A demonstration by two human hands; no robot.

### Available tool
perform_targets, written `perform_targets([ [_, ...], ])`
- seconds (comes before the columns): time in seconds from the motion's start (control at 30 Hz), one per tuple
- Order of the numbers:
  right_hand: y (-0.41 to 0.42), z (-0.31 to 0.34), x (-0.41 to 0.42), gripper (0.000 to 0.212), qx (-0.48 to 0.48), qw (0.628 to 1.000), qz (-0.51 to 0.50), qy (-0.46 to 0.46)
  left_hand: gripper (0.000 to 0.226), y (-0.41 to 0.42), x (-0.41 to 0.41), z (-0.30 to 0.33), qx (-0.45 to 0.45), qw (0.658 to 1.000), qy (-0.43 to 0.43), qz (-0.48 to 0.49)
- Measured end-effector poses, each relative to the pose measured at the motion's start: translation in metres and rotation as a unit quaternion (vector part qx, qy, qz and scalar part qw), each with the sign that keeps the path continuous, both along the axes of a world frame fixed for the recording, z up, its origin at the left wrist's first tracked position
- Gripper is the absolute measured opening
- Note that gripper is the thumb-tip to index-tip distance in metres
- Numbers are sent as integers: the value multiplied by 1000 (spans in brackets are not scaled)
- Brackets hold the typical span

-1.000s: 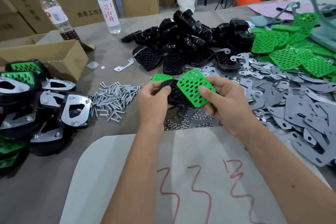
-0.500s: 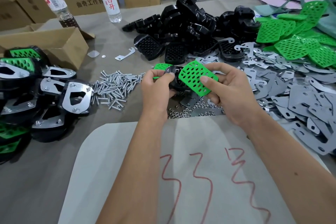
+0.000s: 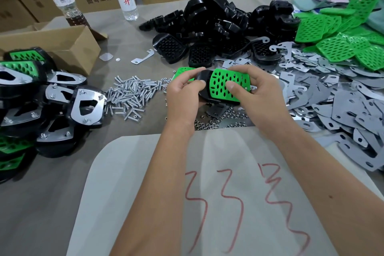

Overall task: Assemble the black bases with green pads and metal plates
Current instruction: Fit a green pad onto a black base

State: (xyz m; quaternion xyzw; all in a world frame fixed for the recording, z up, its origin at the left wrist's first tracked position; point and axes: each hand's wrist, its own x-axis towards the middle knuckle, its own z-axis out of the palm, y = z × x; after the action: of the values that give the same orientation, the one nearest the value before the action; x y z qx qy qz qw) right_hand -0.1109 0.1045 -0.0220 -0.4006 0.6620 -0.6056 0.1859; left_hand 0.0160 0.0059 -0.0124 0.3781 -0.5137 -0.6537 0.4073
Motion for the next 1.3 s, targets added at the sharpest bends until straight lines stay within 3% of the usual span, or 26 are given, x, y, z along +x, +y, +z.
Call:
perform_targets([
  [0.13, 0, 0, -1, 25, 9, 999, -33, -2, 34, 4, -1, 0, -32, 999, -1, -4],
  [0.33, 3, 6, -2, 26, 13, 1000, -6, 22, 35, 4, -3, -2, -56, 998, -11, 3],
  [0.53, 0, 4, 1, 37, 32, 997, -66, -12, 33, 6, -6, -4, -45, 999, 8, 22],
  [0.73, -3, 5, 5, 42, 62, 996, -37, -44, 28, 6, -3, -8, -13, 997, 33, 67],
  [0.93, -6, 3, 8, 40, 72, 995, -71, -16, 26, 7, 1, -10, 2, 998, 51, 38],
  [1.13, -4, 2, 9, 40, 68, 994, -65, -50, 21, 5, 8, -11, 38, 996, 82, 8],
  [1.3, 1, 3, 16, 40, 57, 996, -70, -10, 32, 6, 10, -10, 17, 999, 26, -32],
])
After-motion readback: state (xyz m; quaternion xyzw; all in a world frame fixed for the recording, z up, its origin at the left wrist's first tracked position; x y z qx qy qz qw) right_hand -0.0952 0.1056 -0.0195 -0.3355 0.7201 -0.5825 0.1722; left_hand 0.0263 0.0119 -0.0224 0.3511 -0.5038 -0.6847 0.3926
